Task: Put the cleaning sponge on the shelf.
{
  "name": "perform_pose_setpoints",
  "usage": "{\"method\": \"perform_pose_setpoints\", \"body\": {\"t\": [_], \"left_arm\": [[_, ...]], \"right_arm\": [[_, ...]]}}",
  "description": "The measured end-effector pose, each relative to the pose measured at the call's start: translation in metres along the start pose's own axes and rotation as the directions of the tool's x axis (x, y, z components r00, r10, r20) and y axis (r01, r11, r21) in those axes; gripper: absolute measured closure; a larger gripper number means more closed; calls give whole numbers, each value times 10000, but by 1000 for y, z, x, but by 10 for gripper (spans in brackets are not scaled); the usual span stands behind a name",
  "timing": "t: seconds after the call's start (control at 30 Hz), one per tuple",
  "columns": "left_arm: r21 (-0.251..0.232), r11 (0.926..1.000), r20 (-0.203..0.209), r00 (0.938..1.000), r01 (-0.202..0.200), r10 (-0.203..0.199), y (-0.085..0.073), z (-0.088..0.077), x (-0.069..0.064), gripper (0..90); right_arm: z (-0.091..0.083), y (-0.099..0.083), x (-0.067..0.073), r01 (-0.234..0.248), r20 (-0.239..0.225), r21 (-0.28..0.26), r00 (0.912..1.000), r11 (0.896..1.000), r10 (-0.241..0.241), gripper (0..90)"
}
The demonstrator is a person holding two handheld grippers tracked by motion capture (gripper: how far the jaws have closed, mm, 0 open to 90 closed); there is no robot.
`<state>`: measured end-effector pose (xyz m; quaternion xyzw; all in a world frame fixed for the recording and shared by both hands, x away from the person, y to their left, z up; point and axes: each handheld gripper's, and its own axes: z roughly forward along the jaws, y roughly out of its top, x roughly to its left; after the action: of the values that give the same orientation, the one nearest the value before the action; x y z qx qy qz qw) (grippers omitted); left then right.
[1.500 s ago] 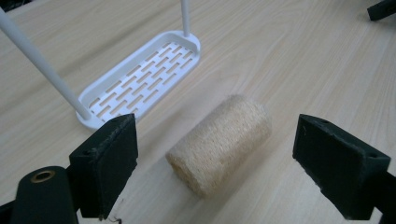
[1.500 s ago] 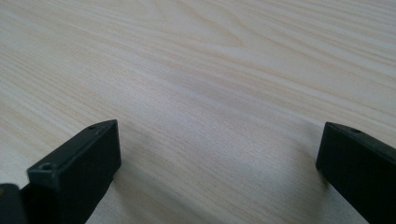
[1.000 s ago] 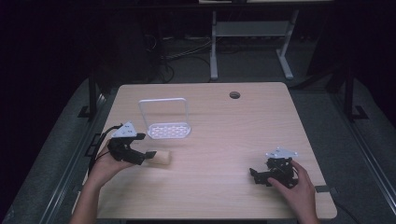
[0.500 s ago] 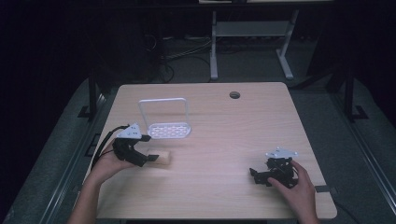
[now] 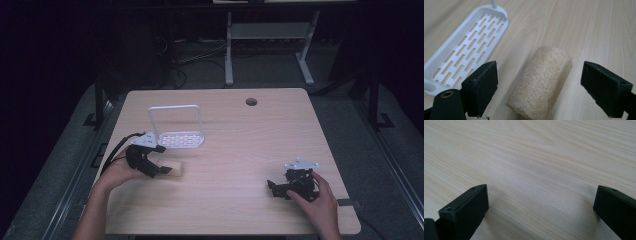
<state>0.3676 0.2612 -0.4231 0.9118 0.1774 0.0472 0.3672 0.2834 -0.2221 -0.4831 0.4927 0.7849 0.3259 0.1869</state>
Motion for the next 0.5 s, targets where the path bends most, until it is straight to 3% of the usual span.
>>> {"method": "perform_pose_setpoints", "body": {"t": [0.5], "left_arm": [[336,9990,569,9980,-287,267,-4,14,3,138]], "right_arm": [[0,0,0,11,-9,-3,10000,10000,-11,0]]}}
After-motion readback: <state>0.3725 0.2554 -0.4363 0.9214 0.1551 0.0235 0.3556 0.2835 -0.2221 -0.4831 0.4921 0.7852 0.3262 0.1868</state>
